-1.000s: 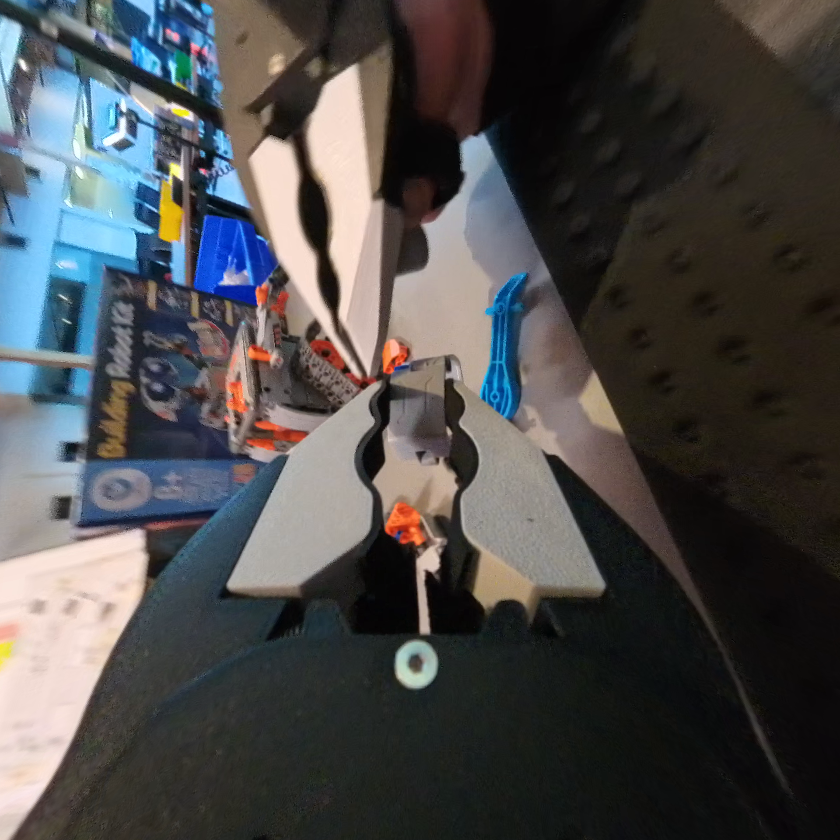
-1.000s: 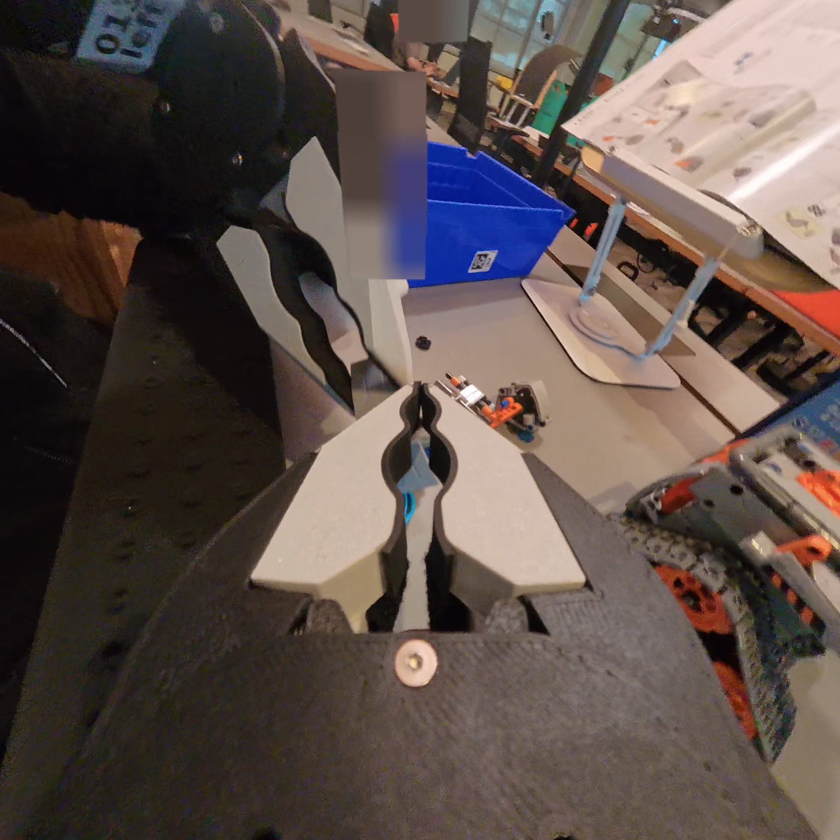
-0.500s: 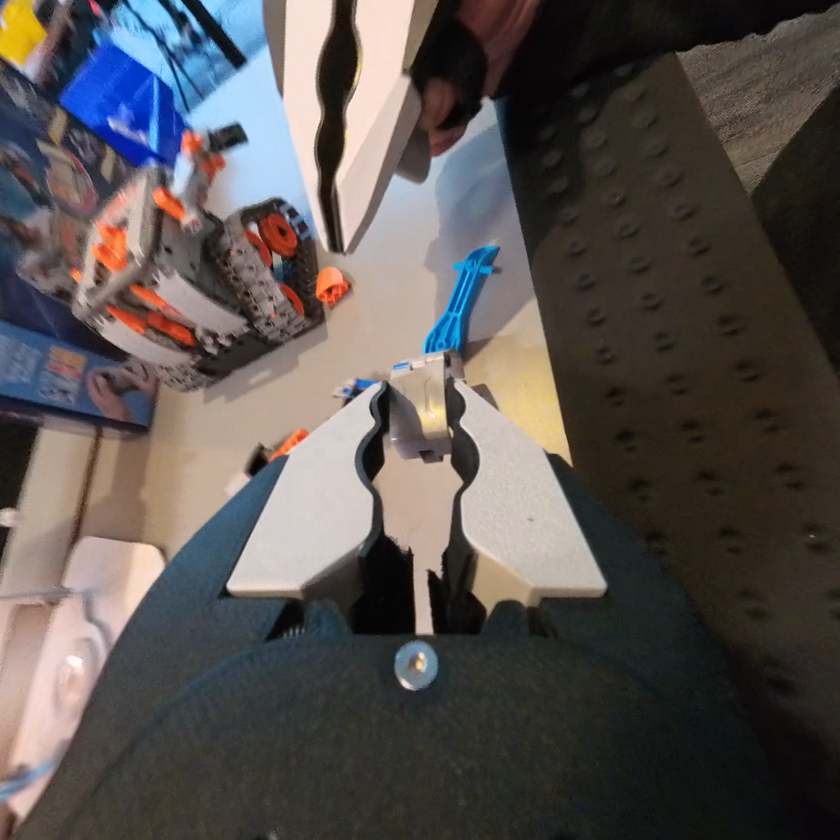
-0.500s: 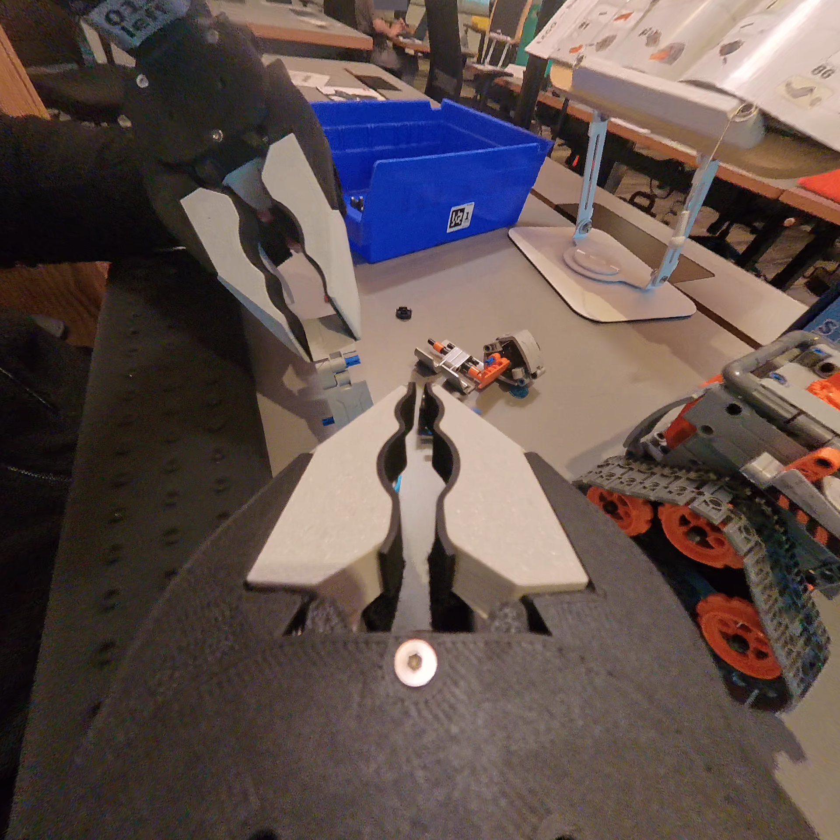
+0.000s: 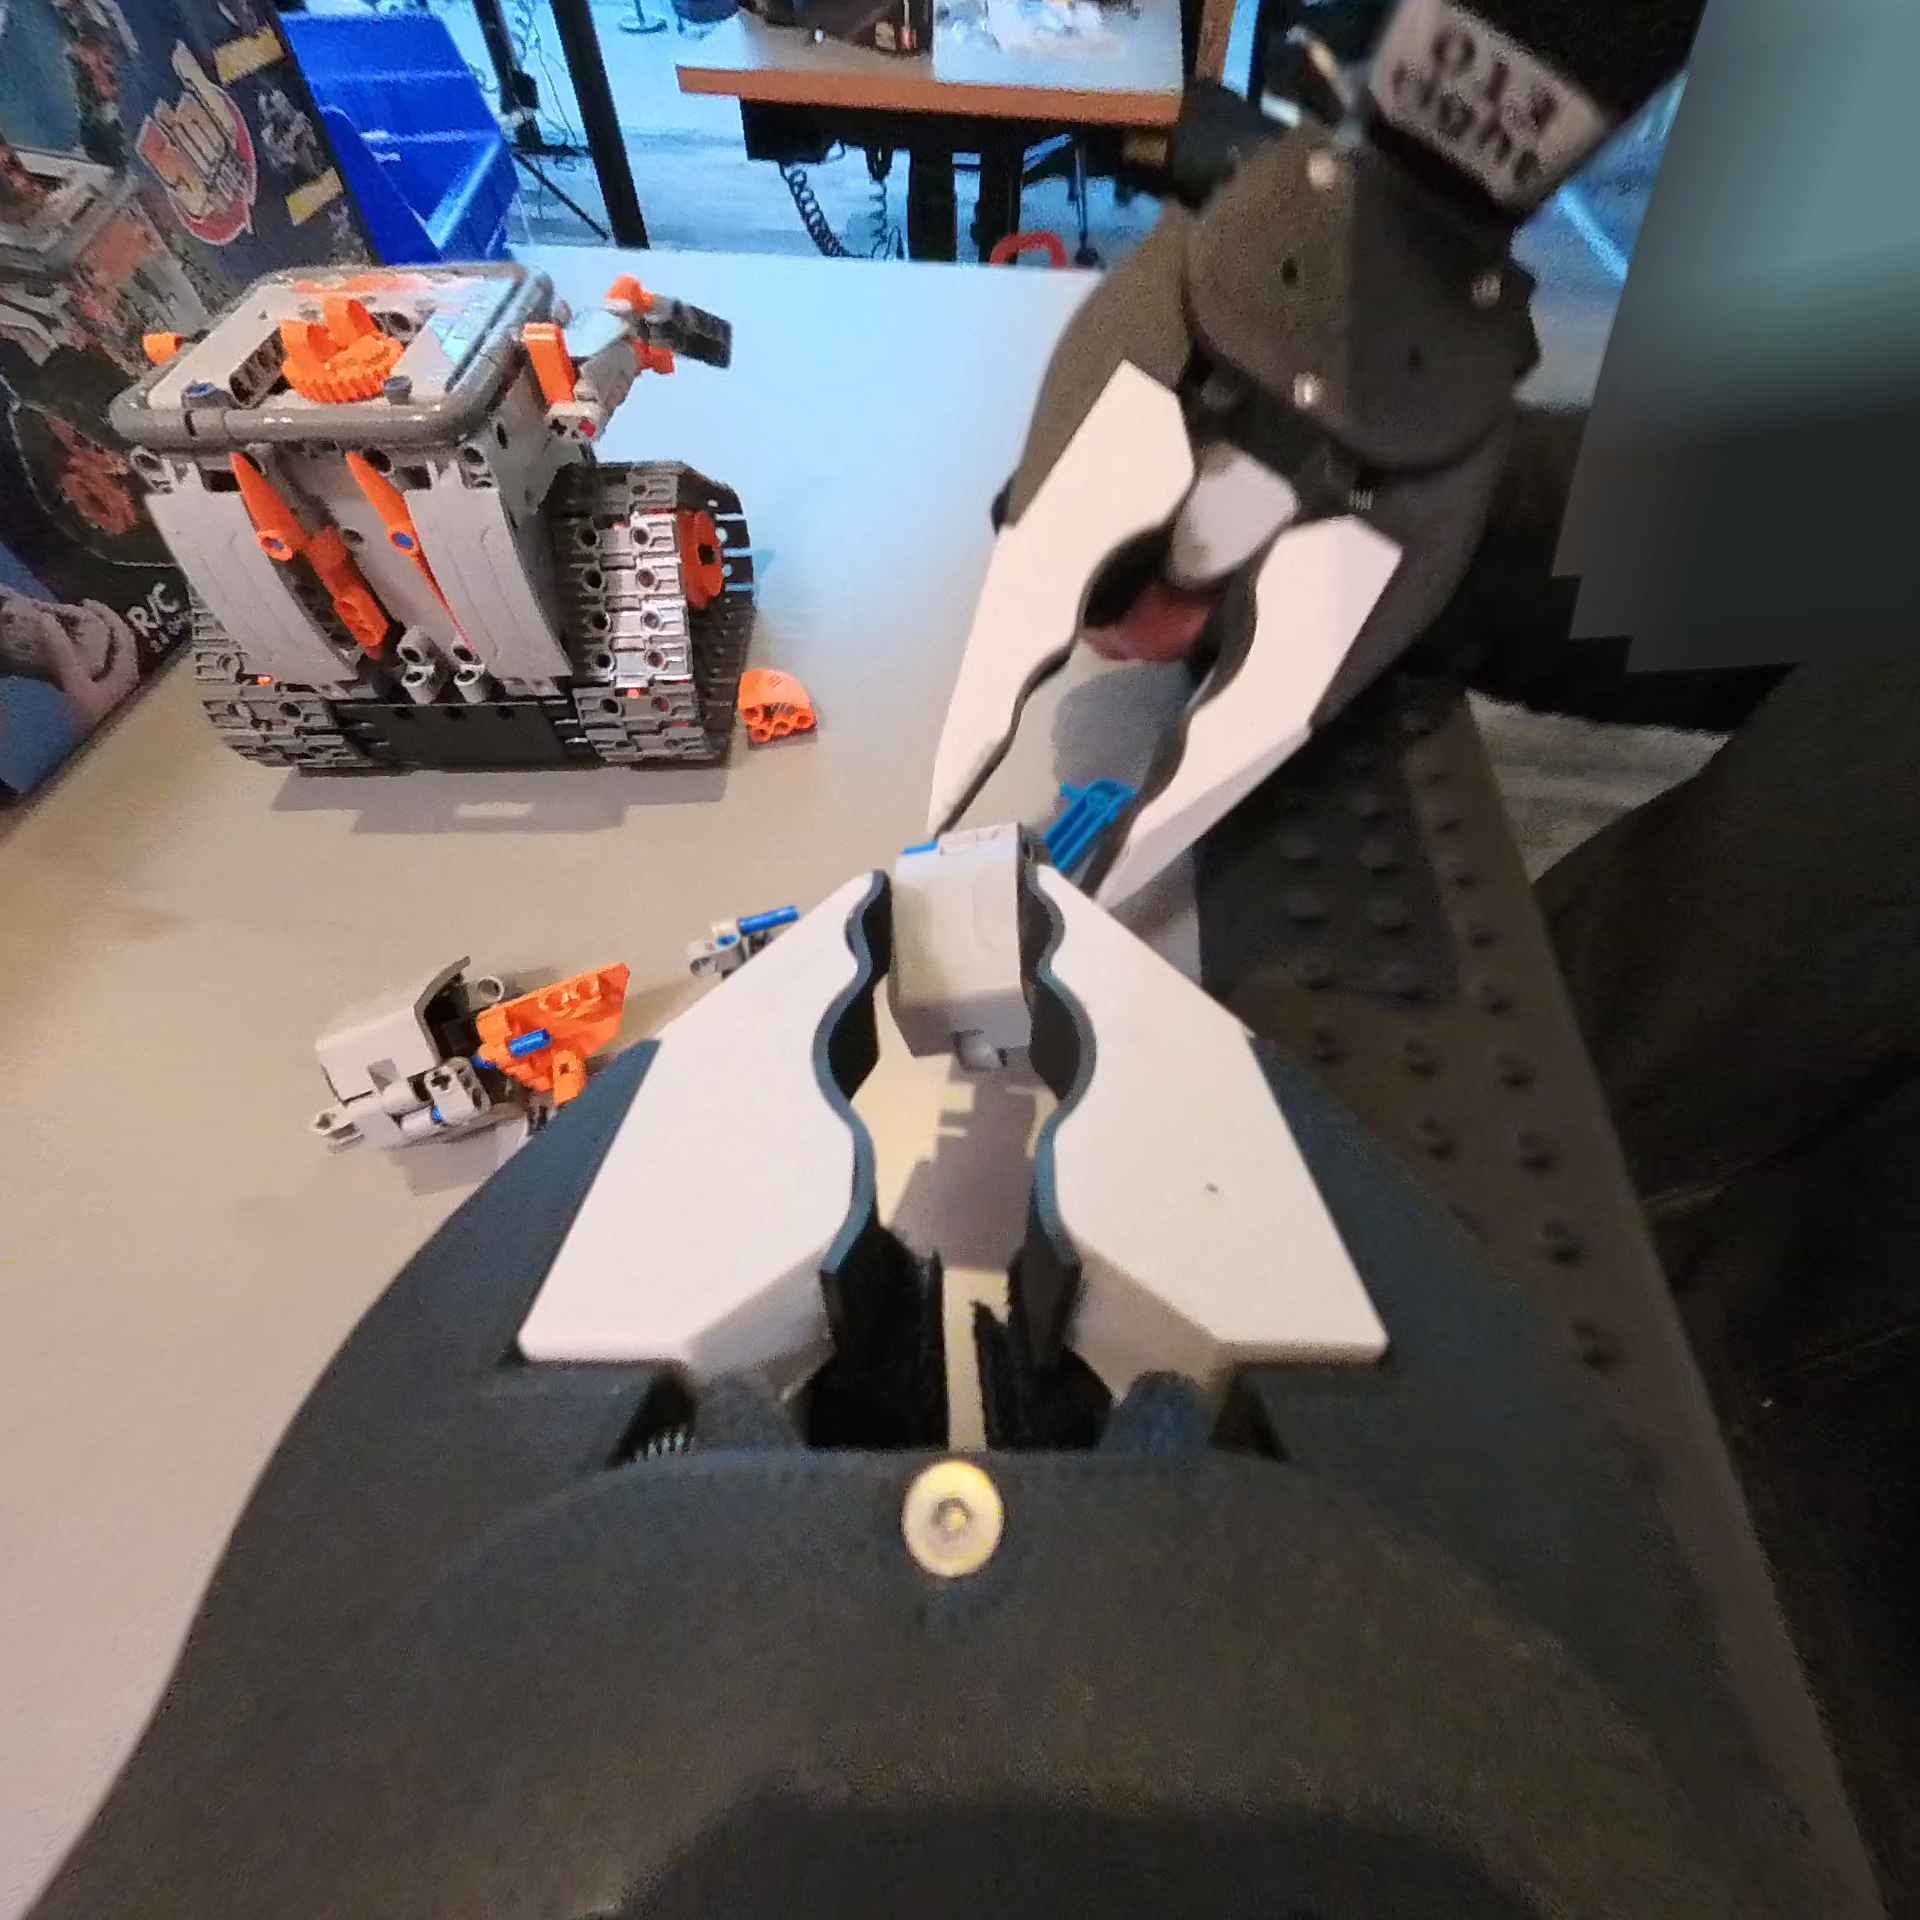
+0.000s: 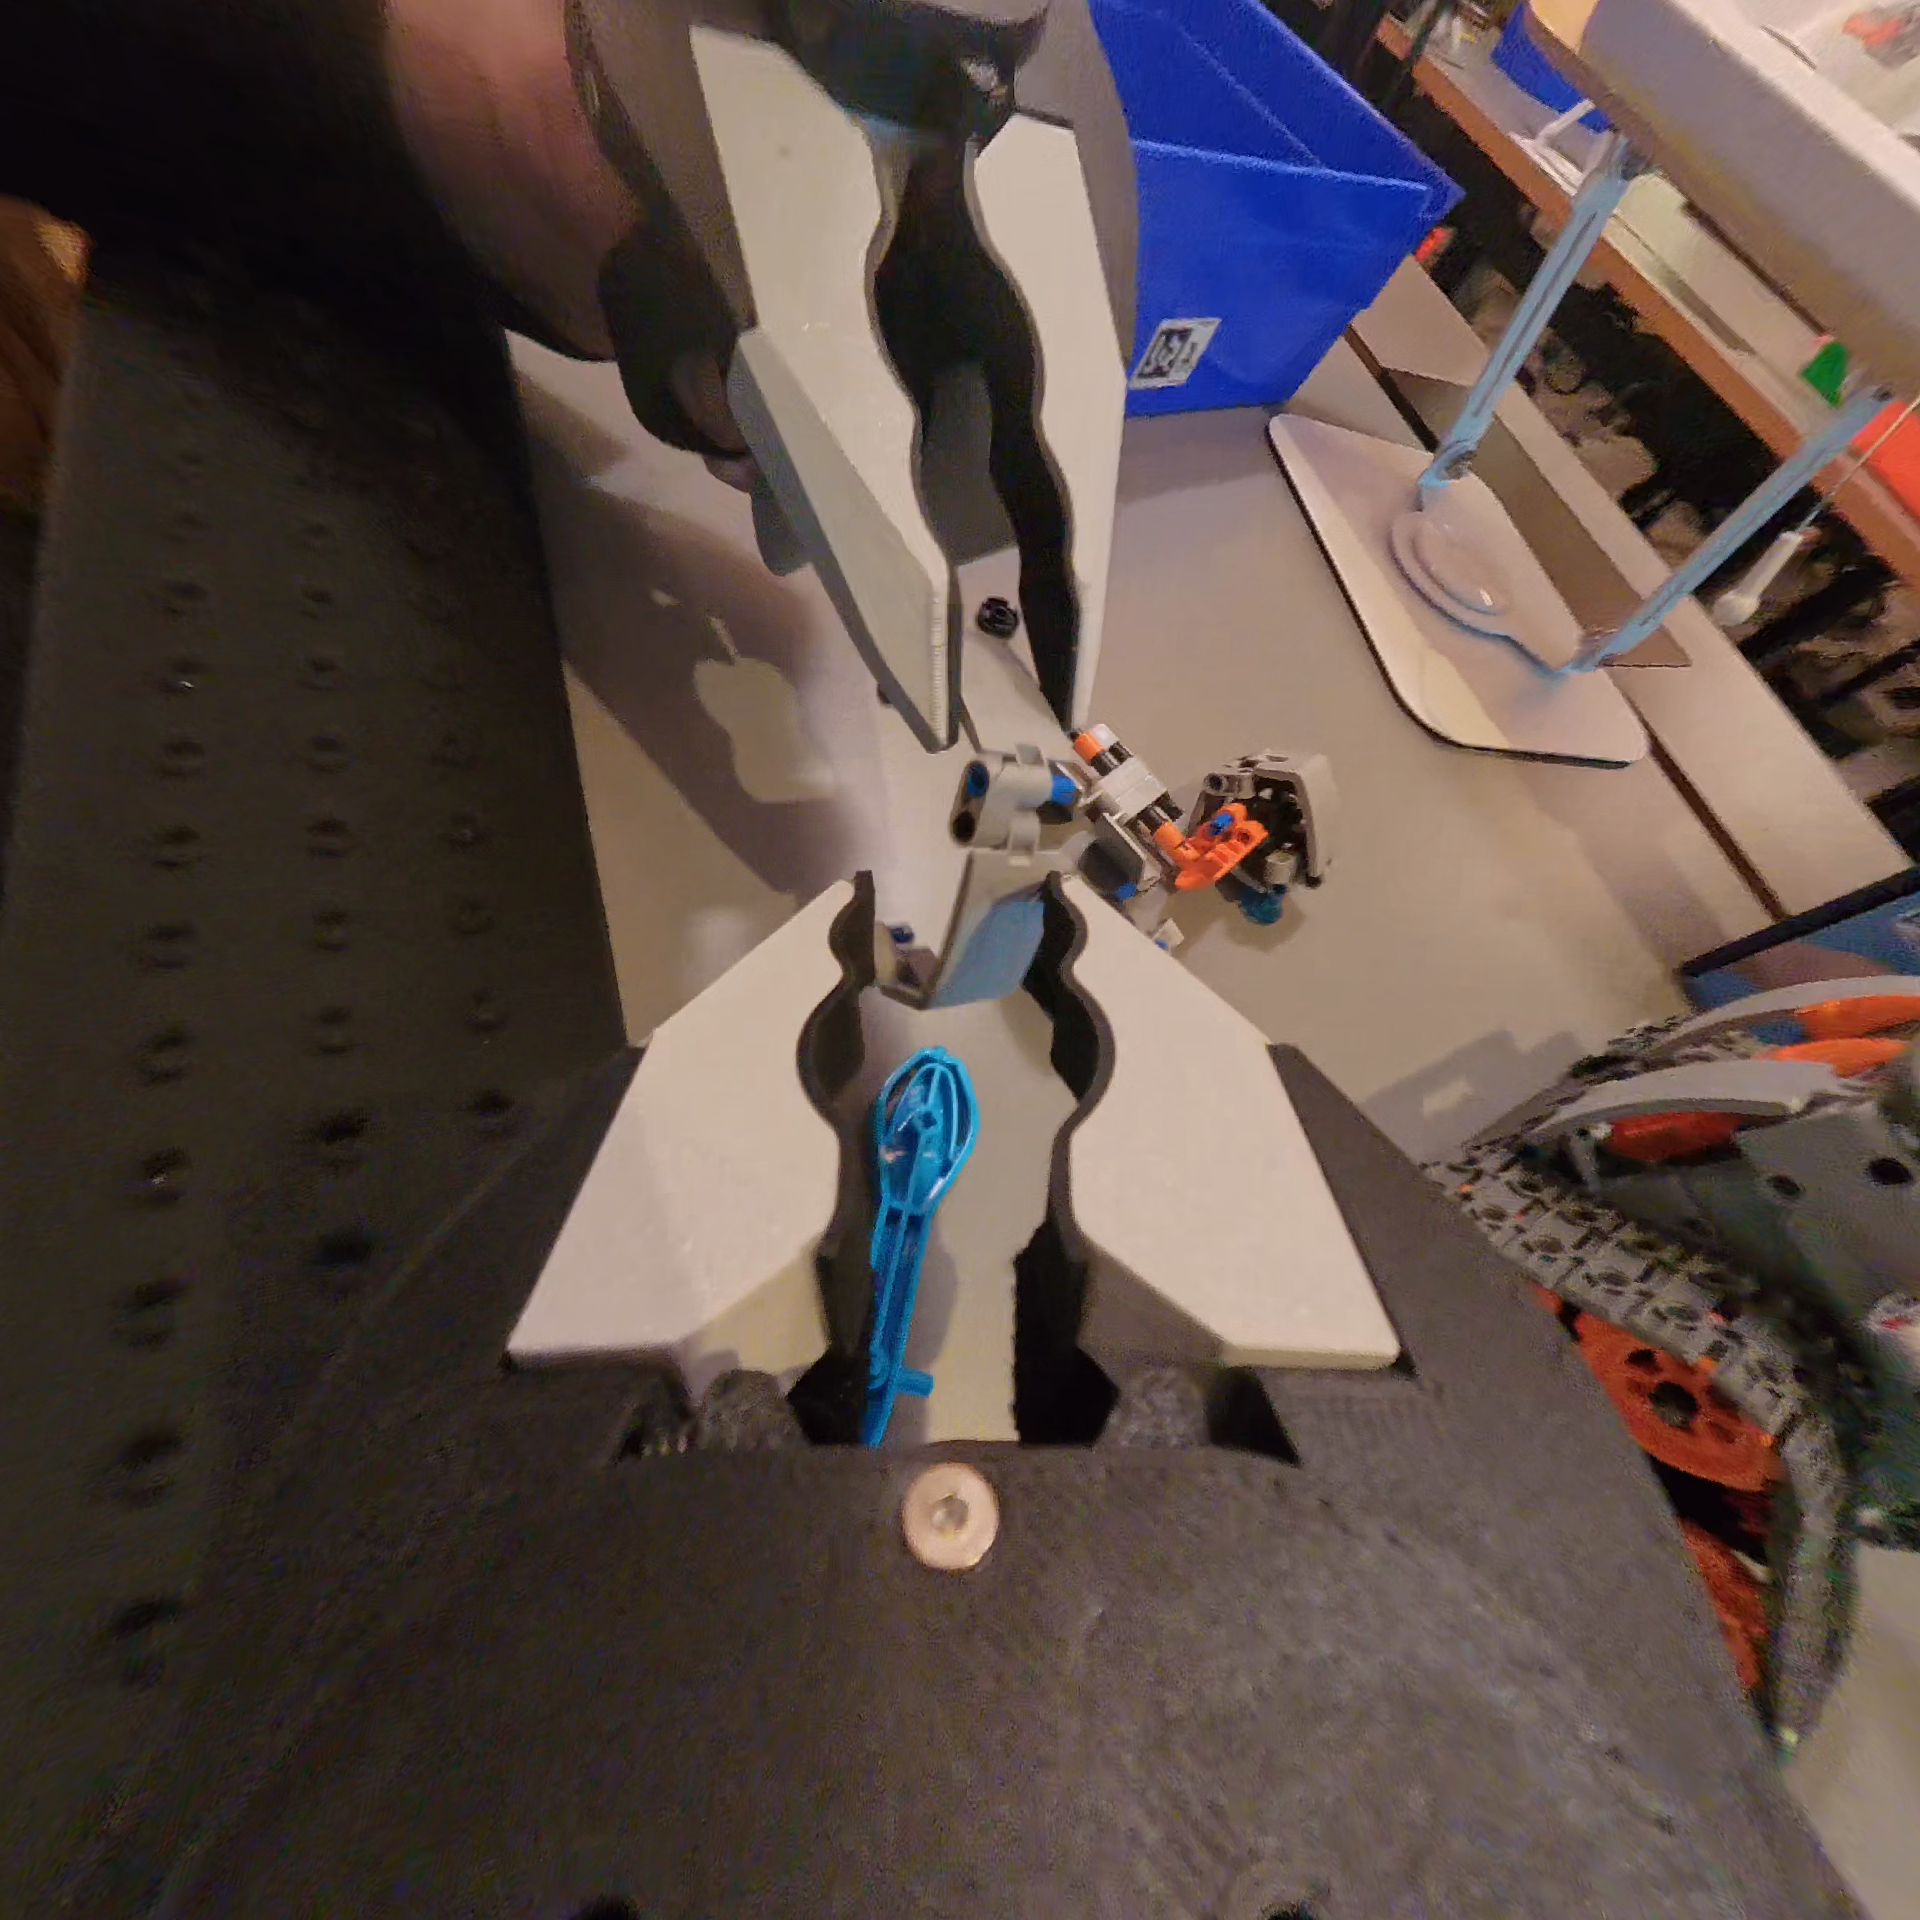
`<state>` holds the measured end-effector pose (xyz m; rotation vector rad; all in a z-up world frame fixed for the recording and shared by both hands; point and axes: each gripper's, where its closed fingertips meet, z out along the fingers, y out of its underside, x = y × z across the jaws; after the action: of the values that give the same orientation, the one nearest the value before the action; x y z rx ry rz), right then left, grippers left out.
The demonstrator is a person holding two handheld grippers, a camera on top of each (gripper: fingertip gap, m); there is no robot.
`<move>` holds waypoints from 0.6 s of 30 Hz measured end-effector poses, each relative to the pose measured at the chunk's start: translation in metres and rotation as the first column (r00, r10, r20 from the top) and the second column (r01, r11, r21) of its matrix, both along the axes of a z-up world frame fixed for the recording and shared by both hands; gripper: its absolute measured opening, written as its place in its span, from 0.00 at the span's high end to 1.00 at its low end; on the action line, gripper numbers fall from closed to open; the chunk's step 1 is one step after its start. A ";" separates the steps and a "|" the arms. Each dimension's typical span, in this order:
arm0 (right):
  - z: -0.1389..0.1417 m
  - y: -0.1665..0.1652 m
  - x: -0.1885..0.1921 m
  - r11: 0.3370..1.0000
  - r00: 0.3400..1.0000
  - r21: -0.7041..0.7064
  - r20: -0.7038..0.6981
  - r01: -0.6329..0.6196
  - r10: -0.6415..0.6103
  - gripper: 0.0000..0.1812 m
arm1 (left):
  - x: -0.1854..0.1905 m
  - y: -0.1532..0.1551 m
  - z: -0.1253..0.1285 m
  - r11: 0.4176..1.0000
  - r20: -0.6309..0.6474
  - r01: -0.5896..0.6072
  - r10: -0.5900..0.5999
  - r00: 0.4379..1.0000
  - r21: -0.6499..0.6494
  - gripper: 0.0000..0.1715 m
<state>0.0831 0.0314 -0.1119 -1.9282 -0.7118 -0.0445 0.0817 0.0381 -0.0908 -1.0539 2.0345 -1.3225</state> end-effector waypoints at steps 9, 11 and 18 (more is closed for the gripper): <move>-0.011 -0.012 0.007 0.997 1.000 -0.075 -0.002 -0.007 0.007 1.00 | -0.005 -0.010 -0.018 0.999 -0.121 0.031 -0.034 0.992 -0.023 0.91; -0.016 -0.015 0.004 0.993 0.999 -0.112 -0.032 -0.030 0.027 1.00 | -0.010 -0.011 -0.030 0.998 -0.177 0.054 -0.046 0.983 0.036 0.89; -0.042 -0.019 -0.018 0.951 0.990 -0.276 -0.050 -0.138 0.129 0.93 | -0.015 0.004 -0.039 0.995 -0.223 0.049 -0.030 0.974 0.081 0.80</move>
<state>0.0652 0.0125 -0.1536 -2.1371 -0.8627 0.1793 0.0665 0.0421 -0.1298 -1.1715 2.2646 -1.1683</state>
